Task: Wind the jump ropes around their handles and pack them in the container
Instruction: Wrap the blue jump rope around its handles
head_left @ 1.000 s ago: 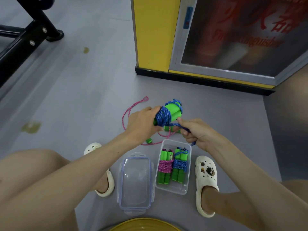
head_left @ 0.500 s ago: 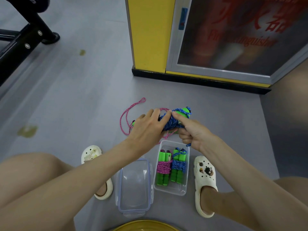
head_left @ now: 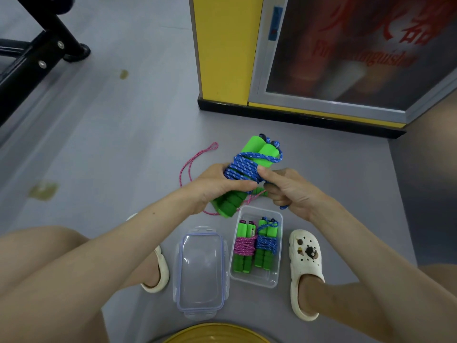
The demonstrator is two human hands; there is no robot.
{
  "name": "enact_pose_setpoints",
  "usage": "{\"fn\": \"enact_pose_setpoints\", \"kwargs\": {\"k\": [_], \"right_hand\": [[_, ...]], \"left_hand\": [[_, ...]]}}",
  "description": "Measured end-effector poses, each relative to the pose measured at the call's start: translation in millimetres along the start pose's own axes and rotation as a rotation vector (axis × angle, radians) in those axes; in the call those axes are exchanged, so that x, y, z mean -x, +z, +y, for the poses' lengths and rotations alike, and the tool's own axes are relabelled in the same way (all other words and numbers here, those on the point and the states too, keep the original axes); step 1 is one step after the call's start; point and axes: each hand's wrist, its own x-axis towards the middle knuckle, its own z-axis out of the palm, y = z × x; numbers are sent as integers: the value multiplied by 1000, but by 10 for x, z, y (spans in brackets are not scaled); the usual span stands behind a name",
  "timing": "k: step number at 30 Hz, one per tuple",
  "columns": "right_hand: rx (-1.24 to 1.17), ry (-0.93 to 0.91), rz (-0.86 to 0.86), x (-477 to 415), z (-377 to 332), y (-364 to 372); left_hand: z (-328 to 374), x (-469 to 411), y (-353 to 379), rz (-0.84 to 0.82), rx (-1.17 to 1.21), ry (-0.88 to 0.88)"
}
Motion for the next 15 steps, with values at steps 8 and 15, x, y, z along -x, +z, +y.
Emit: {"fn": "enact_pose_setpoints", "kwargs": {"k": [8, 15], "right_hand": [[73, -2, 131, -65, 50, 96], [-98, -11, 173, -87, 0, 147]], "left_hand": [[-25, -46, 52, 255, -443, 174], [-41, -44, 28, 228, -286, 204]]}}
